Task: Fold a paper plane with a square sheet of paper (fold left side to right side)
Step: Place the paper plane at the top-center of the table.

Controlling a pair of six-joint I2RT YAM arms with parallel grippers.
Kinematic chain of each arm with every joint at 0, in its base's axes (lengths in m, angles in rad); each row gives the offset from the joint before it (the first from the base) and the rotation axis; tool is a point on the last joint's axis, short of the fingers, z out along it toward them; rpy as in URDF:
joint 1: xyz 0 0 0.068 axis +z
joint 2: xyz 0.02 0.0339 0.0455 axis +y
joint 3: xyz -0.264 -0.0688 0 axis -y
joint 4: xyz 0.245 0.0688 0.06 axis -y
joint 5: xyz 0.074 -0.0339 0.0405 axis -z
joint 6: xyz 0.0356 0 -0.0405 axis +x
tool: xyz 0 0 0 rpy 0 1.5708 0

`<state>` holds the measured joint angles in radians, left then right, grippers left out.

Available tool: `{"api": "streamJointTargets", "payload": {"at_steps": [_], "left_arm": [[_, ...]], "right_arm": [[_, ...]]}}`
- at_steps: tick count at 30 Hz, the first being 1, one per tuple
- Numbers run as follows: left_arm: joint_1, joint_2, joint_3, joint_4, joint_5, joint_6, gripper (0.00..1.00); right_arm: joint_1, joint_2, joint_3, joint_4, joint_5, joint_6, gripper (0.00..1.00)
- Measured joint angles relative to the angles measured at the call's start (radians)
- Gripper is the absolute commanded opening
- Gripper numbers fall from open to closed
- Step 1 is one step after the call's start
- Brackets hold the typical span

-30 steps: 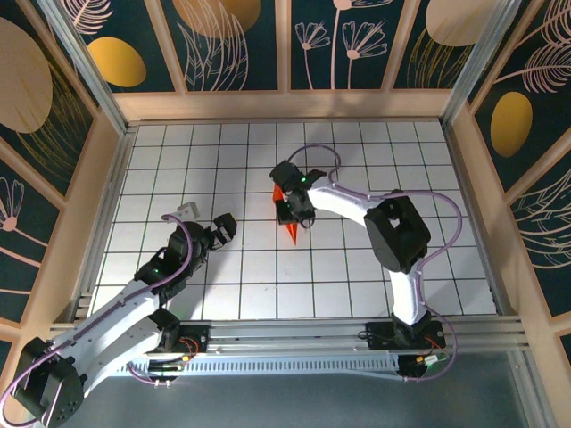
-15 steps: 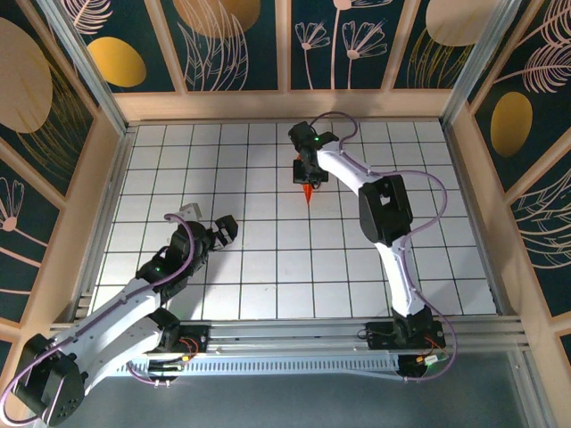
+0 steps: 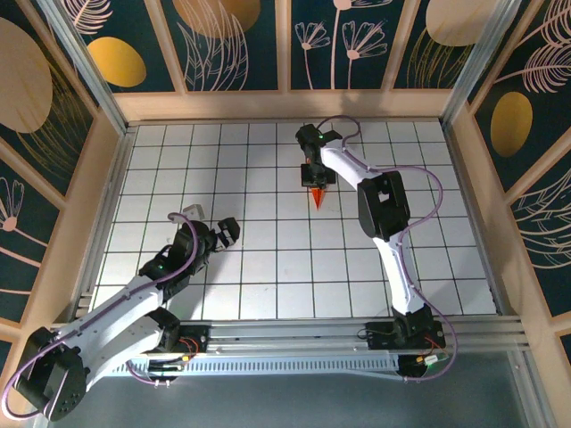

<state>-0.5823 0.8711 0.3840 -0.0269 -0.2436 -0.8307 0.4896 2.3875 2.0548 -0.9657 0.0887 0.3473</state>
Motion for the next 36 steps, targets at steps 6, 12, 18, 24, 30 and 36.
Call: {"api": "streamJointTargets", "payload": {"at_steps": [6,12,18,24,30,36], "left_arm": [[0.0,0.007,0.002,0.0,0.005,0.0,0.99],[0.0,0.008,0.002,0.0,0.008,0.0,0.99],[0.0,0.014,0.005,0.0,0.008,0.0,0.99],[0.0,0.016,0.009,0.0,0.008,0.0,0.99],[0.0,0.019,0.013,0.0,0.008,0.0,0.99],[0.0,0.026,0.022,0.0,0.008,0.0,0.99]], "right_arm": [[0.0,0.003,0.0,-0.001,-0.003,-0.006,0.0],[0.0,0.005,0.0,0.0,-0.008,-0.01,0.0],[0.0,0.011,-0.001,0.0,-0.011,-0.021,0.05],[0.0,0.013,-0.009,0.004,-0.01,-0.033,0.21],[-0.005,0.013,-0.009,0.004,-0.01,-0.037,0.37],[-0.006,0.013,-0.016,0.013,-0.009,-0.034,0.52]]}}
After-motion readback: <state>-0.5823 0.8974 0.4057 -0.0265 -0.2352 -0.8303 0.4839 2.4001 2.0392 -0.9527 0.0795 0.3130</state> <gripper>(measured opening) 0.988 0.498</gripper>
